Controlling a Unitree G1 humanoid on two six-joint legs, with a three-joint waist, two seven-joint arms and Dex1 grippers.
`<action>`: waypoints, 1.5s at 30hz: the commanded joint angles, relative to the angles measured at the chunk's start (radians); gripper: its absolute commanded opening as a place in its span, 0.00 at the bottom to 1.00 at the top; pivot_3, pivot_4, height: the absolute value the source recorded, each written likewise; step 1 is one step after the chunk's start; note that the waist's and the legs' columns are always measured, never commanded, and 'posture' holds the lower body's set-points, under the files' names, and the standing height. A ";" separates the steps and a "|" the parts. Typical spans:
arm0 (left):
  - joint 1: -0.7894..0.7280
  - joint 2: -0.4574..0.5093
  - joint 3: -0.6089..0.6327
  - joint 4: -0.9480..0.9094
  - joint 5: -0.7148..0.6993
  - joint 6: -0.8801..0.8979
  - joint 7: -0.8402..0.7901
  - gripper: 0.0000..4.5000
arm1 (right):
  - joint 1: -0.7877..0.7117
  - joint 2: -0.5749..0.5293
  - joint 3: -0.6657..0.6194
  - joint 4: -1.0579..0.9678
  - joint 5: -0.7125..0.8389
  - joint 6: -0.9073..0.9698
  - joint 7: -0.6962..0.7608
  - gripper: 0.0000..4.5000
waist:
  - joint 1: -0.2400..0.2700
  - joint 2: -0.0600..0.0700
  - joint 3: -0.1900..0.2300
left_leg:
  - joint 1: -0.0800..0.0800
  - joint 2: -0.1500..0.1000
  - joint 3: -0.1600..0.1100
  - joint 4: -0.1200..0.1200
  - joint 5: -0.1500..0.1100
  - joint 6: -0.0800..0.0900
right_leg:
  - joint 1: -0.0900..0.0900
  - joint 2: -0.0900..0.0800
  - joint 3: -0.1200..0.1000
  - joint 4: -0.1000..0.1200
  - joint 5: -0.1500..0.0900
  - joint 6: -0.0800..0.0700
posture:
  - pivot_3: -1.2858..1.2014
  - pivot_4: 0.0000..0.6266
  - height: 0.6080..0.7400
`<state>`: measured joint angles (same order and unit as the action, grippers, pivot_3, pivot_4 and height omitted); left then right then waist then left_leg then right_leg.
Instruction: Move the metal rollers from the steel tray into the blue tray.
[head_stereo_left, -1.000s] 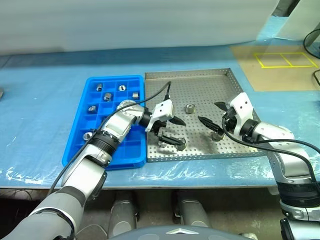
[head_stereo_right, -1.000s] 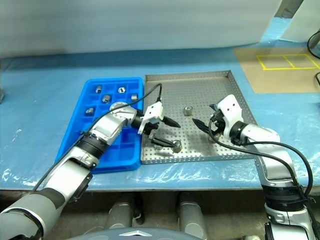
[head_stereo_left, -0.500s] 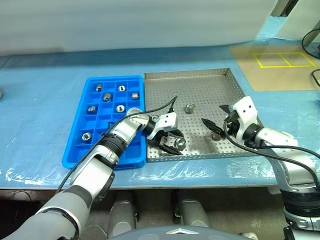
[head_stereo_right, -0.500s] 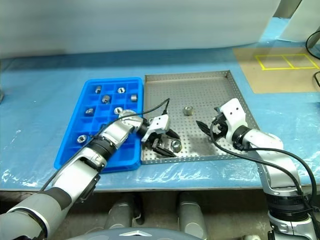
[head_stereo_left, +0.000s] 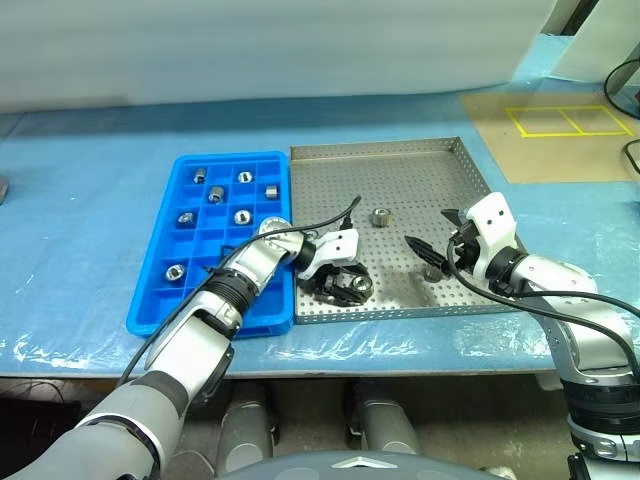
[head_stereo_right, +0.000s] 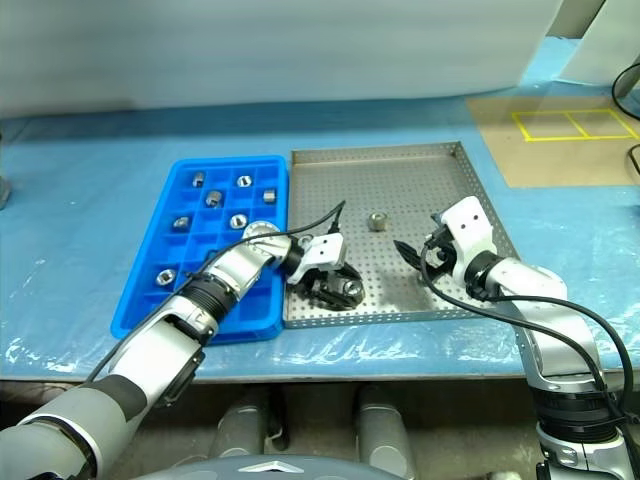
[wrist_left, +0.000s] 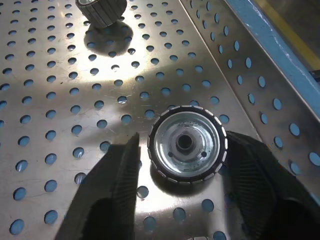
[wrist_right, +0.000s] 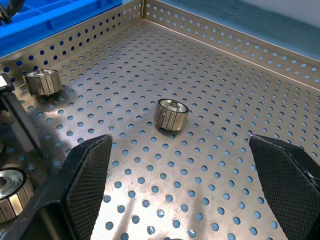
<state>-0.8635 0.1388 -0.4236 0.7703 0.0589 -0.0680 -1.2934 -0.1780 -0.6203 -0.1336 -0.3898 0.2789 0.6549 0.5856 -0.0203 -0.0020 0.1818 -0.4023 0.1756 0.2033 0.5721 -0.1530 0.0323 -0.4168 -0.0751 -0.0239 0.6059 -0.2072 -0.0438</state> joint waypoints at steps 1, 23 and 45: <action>-0.007 -0.011 0.008 0.026 0.002 -0.008 0.007 0.62 | 0.002 -0.010 -0.011 -0.042 0.004 -0.009 -0.006 1.00 | 0.000 0.001 -0.001 | 0.000 0.000 0.000 0.000 0.000 0.000 | 0.000 0.000 0.000 0.000 0.000 0.000 | 0.33 0.24 1.00; 0.022 0.082 0.186 -0.223 -0.143 0.164 0.042 0.41 | -0.089 -0.013 0.009 -0.001 0.026 -0.026 0.030 1.00 | -0.003 0.002 -0.001 | -0.002 0.000 0.000 -0.002 0.000 0.000 | -0.003 0.000 -0.001 -0.001 0.001 -0.002 | 0.36 0.24 1.00; 0.569 0.437 0.649 -1.023 -0.419 0.654 0.453 0.41 | -0.539 0.262 0.430 0.433 0.038 -0.226 0.455 1.00 | 0.081 0.001 0.000 | -0.002 0.003 0.000 -0.010 0.003 -0.005 | -0.007 0.000 -0.002 0.000 0.000 -0.005 | 0.59 0.24 1.00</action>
<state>-0.3026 0.5687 0.1801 -0.1979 -0.3525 0.5806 -0.8859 -0.6802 -0.3728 0.2934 0.0278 0.3176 0.4728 1.0157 0.0611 -0.0010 0.1820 -0.4048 0.1785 0.2027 0.5618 -0.1500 0.0270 -0.4237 -0.0752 -0.0265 0.6060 -0.2070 -0.0488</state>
